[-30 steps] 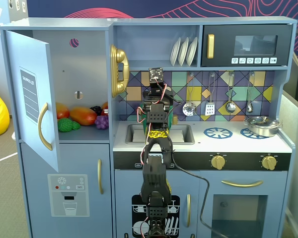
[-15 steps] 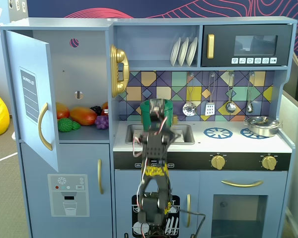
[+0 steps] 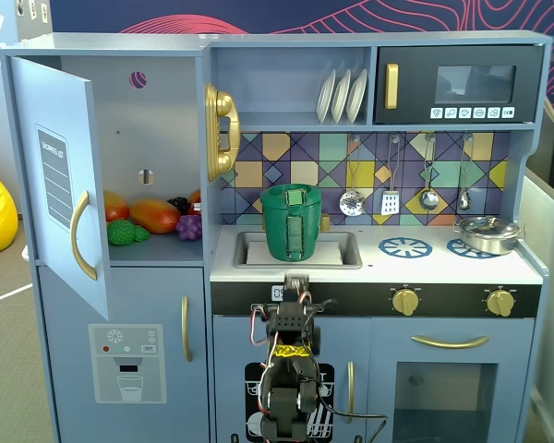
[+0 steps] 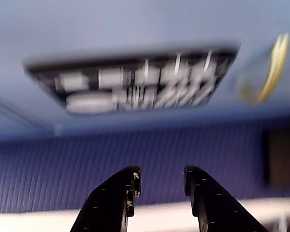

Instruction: Pick up the lid from the counter and put it on the green recipient

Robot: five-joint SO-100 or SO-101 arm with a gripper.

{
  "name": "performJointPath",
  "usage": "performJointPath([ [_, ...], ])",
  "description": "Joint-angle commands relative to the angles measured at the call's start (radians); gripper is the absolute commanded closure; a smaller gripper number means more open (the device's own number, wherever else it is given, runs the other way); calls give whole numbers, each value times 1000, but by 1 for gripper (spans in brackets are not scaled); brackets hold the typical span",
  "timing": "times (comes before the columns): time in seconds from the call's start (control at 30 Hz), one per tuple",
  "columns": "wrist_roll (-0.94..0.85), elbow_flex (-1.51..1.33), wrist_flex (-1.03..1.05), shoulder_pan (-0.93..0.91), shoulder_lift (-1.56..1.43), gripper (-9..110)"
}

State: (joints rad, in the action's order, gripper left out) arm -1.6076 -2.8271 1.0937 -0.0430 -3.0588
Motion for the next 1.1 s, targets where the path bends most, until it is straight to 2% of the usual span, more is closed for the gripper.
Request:
performJointPath([
  [0.0, 35, -89, 18, 48, -21, 101],
  [0.1, 86, -137, 80, 58, -43, 101],
  [0.23, 37, -167, 235, 63, -94, 100],
  [0.5, 60, -169, 433, 58, -118, 100],
  [0.57, 106, -169, 439, 63, -120, 100],
  [1.07, 100, -169, 439, 32, -120, 99],
])
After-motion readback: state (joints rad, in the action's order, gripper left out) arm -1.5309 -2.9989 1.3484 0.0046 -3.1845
